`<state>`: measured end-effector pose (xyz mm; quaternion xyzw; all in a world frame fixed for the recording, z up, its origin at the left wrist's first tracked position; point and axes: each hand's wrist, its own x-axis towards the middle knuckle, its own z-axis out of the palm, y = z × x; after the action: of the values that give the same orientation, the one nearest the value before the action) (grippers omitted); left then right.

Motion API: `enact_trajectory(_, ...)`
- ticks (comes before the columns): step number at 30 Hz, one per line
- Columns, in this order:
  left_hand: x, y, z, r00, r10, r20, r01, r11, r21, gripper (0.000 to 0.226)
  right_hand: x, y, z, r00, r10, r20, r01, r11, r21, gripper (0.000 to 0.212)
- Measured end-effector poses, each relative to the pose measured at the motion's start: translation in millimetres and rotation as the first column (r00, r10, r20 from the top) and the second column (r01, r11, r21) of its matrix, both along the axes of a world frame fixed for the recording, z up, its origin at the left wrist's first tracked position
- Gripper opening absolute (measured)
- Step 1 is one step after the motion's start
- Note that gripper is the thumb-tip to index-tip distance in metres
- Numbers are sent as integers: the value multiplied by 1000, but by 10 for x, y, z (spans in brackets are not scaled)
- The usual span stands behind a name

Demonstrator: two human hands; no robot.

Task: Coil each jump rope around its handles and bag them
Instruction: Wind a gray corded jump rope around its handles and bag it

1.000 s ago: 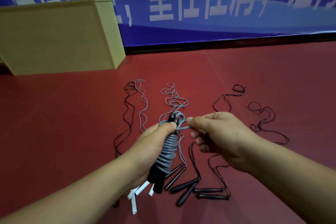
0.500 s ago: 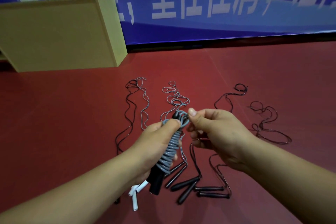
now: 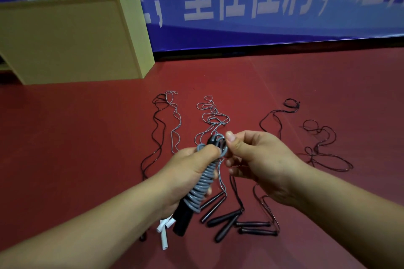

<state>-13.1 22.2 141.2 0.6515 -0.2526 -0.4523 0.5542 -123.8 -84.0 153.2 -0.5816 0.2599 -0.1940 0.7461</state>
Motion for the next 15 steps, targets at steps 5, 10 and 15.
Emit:
enact_trajectory(5,-11,22,-30,996,-18,92,20,999,-25,21,3,-5,-40,999,-49,-19,46,988,-148,26)
enact_trajectory(10,-27,33,-34,986,-60,153,66,997,-38,19,17,-12,-102,993,-99,-72,69,938,-339,29)
enact_trajectory(15,2,52,-44,971,-84,224,101,993,-67,23,31,19,-137,994,-86,-62,50,898,-438,29)
